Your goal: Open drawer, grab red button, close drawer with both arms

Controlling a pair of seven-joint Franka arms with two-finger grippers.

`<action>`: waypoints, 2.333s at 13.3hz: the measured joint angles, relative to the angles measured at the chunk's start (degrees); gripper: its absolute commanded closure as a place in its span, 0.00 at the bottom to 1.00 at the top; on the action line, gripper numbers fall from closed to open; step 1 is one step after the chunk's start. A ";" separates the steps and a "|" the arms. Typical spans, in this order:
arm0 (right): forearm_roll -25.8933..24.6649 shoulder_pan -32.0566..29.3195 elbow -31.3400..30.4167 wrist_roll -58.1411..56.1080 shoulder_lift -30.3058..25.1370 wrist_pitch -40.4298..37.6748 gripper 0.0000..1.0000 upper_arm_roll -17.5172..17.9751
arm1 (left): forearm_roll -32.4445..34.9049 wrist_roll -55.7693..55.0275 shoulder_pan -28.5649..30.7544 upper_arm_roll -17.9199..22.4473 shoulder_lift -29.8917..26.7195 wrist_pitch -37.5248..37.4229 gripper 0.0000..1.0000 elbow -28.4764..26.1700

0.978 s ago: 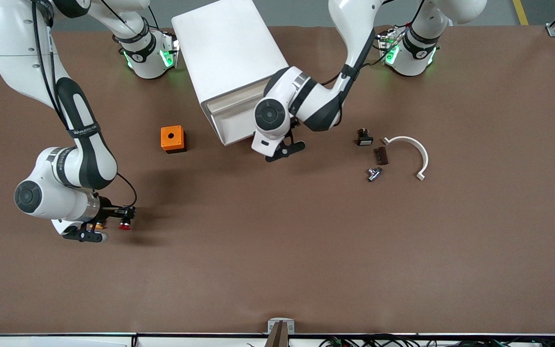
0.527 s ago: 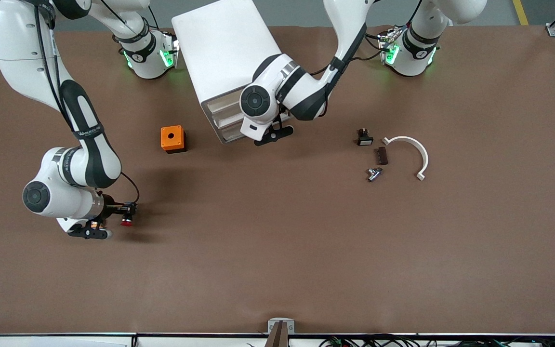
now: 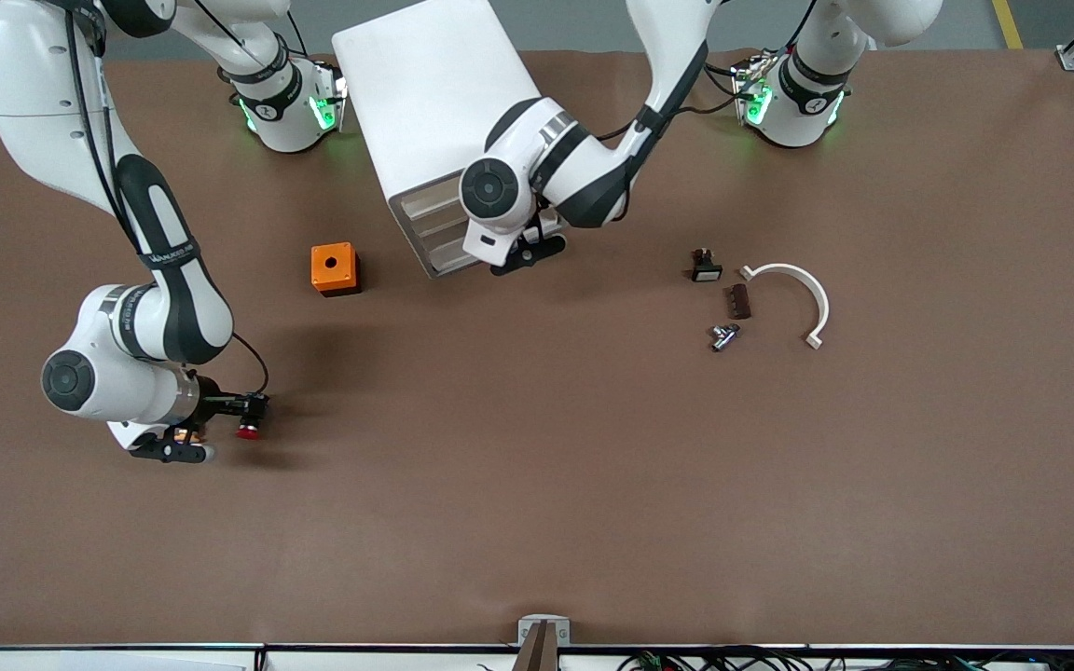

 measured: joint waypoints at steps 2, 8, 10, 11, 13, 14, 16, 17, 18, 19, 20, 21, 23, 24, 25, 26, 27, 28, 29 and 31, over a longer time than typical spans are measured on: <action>-0.08 -0.01 0.98 -0.20 -0.63 0.18 0.00 0.00 | 3.40 0.43 3.75 2.49 -1.65 -0.06 0.00 0.05; -1.14 -0.97 2.02 -2.72 -7.93 -3.60 0.00 -0.39 | 9.69 10.11 22.82 3.67 -7.87 -0.45 0.00 0.40; -1.28 -1.61 2.08 -4.95 -10.38 -3.82 0.00 -0.53 | 11.28 13.64 27.90 3.69 -10.18 -0.63 0.00 0.89; -1.30 -2.25 2.14 -7.56 -11.59 -3.83 0.00 -0.55 | 12.30 15.28 30.00 3.69 -11.49 -1.43 0.00 1.02; -1.30 -3.98 2.20 -12.11 -14.31 -4.00 0.00 -0.59 | 15.26 18.48 33.28 3.67 -14.17 -3.28 0.00 1.14; -1.30 -4.72 2.26 -13.15 -15.82 -4.81 0.00 -0.60 | 17.01 19.87 34.50 3.65 -15.45 -3.70 0.00 1.17; -1.31 -5.27 3.07 -14.00 -19.45 -10.98 0.00 -0.60 | 20.89 22.47 36.57 3.66 -17.96 -3.93 0.00 1.21; -1.31 -5.26 4.40 -13.99 -21.11 -16.44 0.00 -0.49 | 22.44 23.99 37.51 3.65 -18.98 -3.98 0.00 1.23; -1.31 -5.26 6.30 -13.98 -22.31 -21.45 0.00 -0.38 | 23.42 25.71 38.35 3.66 -19.78 -3.98 0.00 1.27; -1.31 -5.25 8.34 -13.97 -23.14 -25.02 0.00 -0.31 | 24.13 27.73 39.11 3.65 -20.43 -3.98 0.00 1.38; -1.31 -5.26 10.07 -13.96 -23.54 -26.75 0.00 -0.32 | 24.54 29.83 39.92 3.65 -21.01 -3.99 0.00 1.50; -1.32 -5.27 11.36 -13.92 -23.63 -27.50 0.00 -0.37 | 24.60 31.98 40.71 3.65 -21.63 -4.00 0.00 1.54; -1.41 -5.42 12.74 -13.86 -23.71 -29.98 0.00 -0.56 | 24.61 36.10 42.29 3.66 -22.91 -4.39 0.00 1.60; -1.56 -5.55 13.20 -13.52 -24.03 -30.83 0.00 -0.68 | 24.61 38.30 42.92 3.66 -23.67 -5.30 0.00 1.64; -2.02 -5.80 13.52 -12.48 -24.81 -31.30 0.00 -0.71 | 24.62 40.52 43.38 3.66 -24.54 -6.44 0.00 1.68; -2.73 -5.94 13.66 -10.50 -26.05 -32.53 0.00 -0.70 | 24.64 42.86 43.95 3.68 -25.49 -7.49 0.00 1.72; -3.82 -5.91 13.74 -7.72 -27.59 -34.88 0.00 -0.37 | 24.64 45.61 44.64 3.68 -26.56 -8.56 0.00 1.75; -4.82 -5.65 13.75 -4.69 -29.10 -36.86 0.00 0.31 | 24.66 48.45 45.37 3.69 -27.69 -9.61 0.00 1.78; -5.25 -5.06 13.67 -2.04 -30.45 -37.51 0.00 0.94 | 24.66 51.52 46.39 3.67 -28.97 -10.71 0.00 1.79; -5.27 -4.40 12.93 -1.08 -32.02 -37.13 0.00 1.53 | 24.66 57.21 48.12 3.68 -31.27 -12.58 0.00 1.77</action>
